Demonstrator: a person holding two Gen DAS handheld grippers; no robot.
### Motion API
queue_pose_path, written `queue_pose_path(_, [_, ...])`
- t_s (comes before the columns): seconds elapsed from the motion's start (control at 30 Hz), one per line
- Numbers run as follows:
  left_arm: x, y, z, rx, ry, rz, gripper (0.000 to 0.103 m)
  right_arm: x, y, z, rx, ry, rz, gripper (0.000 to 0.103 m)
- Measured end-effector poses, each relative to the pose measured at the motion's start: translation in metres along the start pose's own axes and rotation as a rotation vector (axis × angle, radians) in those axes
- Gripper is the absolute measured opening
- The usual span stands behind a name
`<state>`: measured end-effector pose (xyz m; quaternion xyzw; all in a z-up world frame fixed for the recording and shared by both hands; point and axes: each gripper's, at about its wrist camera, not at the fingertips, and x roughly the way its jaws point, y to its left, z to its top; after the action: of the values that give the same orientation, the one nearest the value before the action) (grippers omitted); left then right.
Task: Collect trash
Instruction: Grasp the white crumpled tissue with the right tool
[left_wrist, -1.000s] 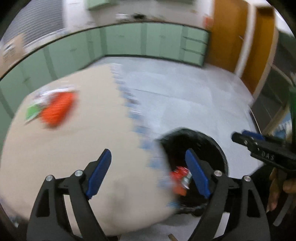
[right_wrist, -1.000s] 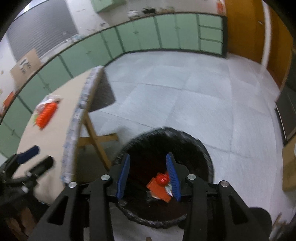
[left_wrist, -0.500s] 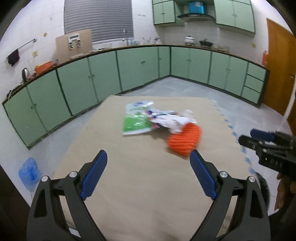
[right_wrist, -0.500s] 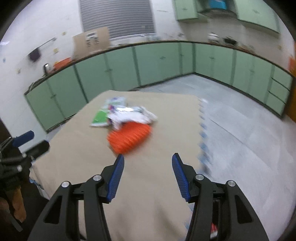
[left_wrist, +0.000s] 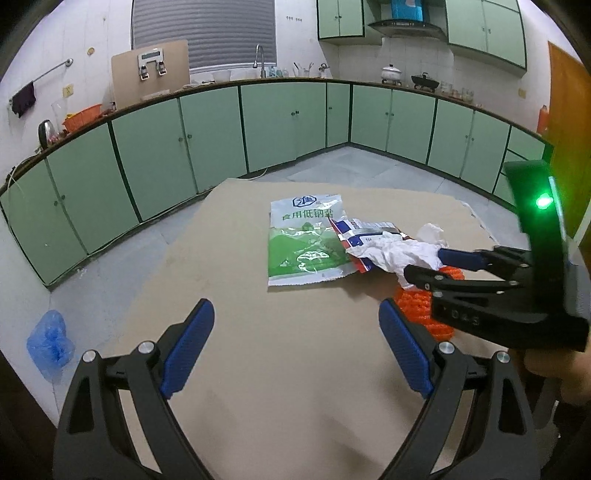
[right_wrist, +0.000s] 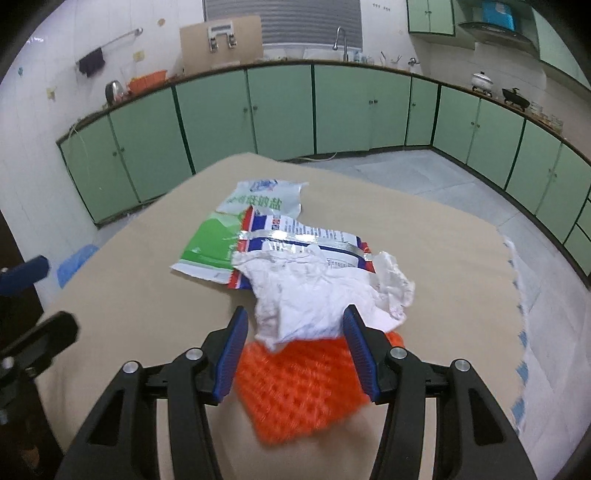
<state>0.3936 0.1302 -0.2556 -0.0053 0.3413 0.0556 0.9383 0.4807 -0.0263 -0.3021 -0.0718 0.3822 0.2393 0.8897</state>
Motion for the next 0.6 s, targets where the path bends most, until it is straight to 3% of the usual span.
queue_pose_path(0.03, [0.003, -0.002, 0.000, 0.000, 0.003, -0.003, 0.088, 0.002, -0.001, 0.001, -0.003, -0.003, -0.003, 0.014])
queue_pose_path(0.1, [0.005, -0.006, -0.002, 0.007, 0.008, -0.010, 0.088, 0.000, -0.004, 0.001, -0.001, -0.028, -0.007, 0.005])
queue_pose_path(0.37, [0.007, -0.033, 0.003, 0.029, -0.003, -0.046, 0.088, -0.035, -0.024, 0.001, 0.024, -0.108, -0.007, 0.003])
queue_pose_path(0.6, [0.025, -0.086, 0.003, 0.060, 0.009, -0.110, 0.088, -0.070, -0.065, -0.014, 0.087, -0.155, -0.050, 0.003])
